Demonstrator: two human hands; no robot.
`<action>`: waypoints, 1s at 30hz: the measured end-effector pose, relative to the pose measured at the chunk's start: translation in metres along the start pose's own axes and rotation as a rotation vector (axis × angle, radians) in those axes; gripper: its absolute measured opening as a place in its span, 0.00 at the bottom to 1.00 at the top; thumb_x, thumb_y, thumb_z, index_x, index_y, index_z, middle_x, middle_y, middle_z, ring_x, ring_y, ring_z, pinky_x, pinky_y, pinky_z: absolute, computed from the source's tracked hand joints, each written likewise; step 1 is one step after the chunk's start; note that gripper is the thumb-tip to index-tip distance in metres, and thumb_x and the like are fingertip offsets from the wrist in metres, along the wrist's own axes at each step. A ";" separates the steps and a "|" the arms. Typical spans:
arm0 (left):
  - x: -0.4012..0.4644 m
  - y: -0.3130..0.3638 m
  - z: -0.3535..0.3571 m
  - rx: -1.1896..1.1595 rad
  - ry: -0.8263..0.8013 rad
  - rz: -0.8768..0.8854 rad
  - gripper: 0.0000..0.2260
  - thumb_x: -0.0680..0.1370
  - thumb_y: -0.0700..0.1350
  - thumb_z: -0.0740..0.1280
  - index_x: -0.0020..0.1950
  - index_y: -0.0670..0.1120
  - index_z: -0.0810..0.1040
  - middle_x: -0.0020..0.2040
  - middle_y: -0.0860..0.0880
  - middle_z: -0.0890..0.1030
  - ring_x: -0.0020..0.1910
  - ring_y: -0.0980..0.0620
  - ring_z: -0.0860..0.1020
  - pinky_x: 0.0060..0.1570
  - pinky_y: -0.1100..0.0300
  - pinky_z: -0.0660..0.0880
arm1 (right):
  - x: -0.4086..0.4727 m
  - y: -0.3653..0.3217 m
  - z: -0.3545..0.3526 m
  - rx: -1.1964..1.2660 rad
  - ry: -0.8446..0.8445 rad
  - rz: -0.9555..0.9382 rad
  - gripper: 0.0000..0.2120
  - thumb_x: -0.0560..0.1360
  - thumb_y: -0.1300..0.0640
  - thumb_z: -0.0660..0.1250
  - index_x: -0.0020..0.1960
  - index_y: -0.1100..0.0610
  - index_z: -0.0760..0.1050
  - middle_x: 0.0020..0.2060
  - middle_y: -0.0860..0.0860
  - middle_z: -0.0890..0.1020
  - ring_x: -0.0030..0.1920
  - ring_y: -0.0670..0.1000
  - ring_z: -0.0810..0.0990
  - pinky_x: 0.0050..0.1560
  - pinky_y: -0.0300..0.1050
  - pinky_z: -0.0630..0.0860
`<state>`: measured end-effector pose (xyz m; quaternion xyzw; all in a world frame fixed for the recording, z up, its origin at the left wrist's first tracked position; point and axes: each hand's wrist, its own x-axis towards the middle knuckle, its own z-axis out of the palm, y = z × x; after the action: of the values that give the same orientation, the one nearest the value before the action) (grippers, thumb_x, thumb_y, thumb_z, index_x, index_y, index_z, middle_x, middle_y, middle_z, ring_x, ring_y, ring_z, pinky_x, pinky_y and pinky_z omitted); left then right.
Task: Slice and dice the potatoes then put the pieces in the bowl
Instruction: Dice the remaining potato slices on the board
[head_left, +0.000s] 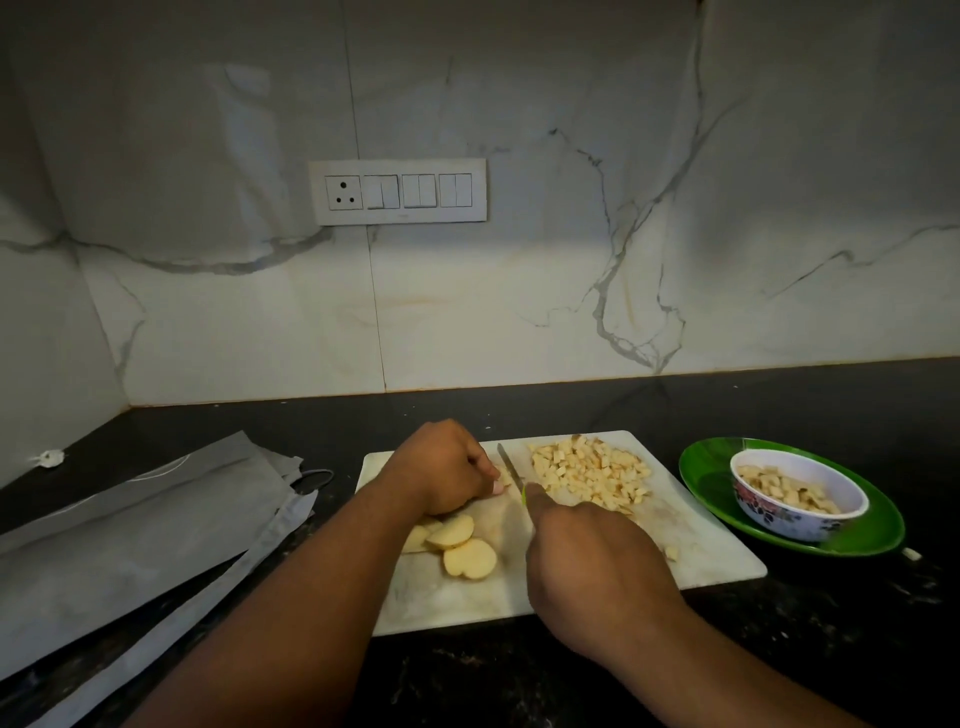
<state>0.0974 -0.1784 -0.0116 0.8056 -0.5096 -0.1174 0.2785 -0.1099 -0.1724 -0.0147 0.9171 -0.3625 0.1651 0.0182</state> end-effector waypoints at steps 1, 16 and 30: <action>0.000 0.000 0.000 -0.003 0.000 0.003 0.03 0.73 0.49 0.80 0.45 0.53 0.89 0.46 0.57 0.87 0.47 0.56 0.84 0.54 0.55 0.83 | 0.004 -0.002 0.002 0.008 -0.007 0.006 0.31 0.78 0.56 0.57 0.80 0.50 0.55 0.54 0.52 0.81 0.53 0.53 0.79 0.44 0.46 0.70; 0.000 0.001 -0.004 -0.045 0.016 -0.006 0.05 0.70 0.50 0.83 0.41 0.53 0.89 0.39 0.57 0.87 0.37 0.58 0.84 0.41 0.58 0.83 | -0.018 0.006 -0.004 -0.004 -0.009 -0.033 0.33 0.79 0.53 0.57 0.81 0.49 0.50 0.52 0.50 0.81 0.50 0.53 0.80 0.43 0.46 0.72; -0.001 0.004 -0.004 -0.054 0.026 -0.067 0.04 0.71 0.49 0.83 0.41 0.51 0.90 0.38 0.56 0.86 0.37 0.57 0.82 0.45 0.55 0.84 | -0.017 0.004 -0.001 0.041 -0.090 -0.058 0.34 0.78 0.53 0.60 0.81 0.49 0.52 0.55 0.52 0.80 0.54 0.54 0.79 0.45 0.46 0.71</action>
<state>0.0960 -0.1777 -0.0056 0.8158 -0.4755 -0.1299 0.3025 -0.1243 -0.1638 -0.0191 0.9339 -0.3326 0.1306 -0.0123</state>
